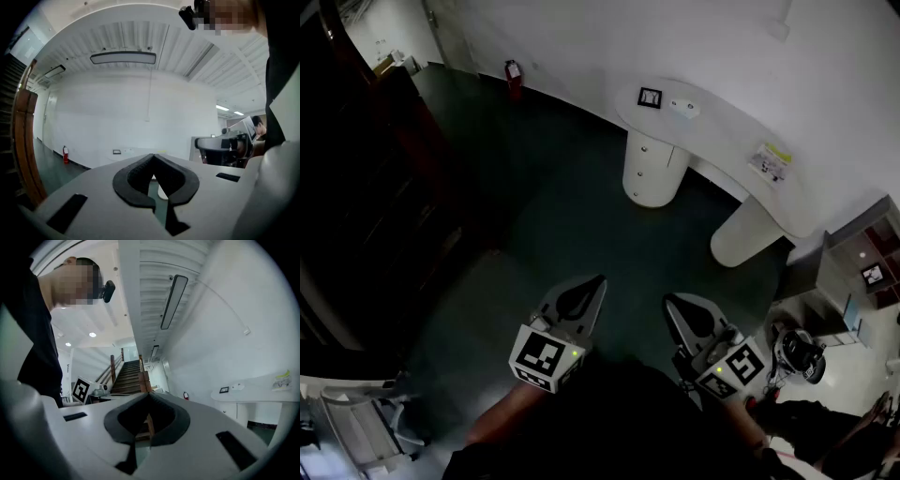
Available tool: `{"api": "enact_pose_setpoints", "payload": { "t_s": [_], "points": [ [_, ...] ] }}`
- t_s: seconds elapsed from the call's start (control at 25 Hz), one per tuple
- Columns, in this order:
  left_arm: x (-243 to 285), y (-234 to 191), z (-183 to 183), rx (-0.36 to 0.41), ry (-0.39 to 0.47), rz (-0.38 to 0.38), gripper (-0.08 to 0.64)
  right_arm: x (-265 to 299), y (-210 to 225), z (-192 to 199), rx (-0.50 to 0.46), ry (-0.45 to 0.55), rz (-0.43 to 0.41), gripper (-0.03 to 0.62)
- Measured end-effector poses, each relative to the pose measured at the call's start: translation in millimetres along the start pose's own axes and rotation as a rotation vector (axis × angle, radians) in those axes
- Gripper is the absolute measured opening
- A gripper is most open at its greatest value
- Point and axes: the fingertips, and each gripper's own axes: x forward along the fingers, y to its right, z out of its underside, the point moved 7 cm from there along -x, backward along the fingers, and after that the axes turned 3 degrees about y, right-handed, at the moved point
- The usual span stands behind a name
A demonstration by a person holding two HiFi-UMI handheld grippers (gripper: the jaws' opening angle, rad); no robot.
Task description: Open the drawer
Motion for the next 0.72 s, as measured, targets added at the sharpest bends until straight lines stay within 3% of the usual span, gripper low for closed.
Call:
{"api": "enact_pose_setpoints", "payload": {
  "t_s": [0.2, 0.4, 0.72],
  "points": [
    [-10, -6, -5, -0.030, 0.030, 0.003, 0.011, 14, -7, 4, -0.001, 0.006, 0.001, 0.015],
    [-23, -22, -7, 0.012, 0.034, 0.018, 0.011, 36, -20, 8, -0.006, 0.003, -0.018, 0.015],
    [-53, -57, 2, -0.006, 0.031, 0.014, 0.011, 68, -39, 13, -0.012, 0.006, -0.003, 0.015]
  ]
}}
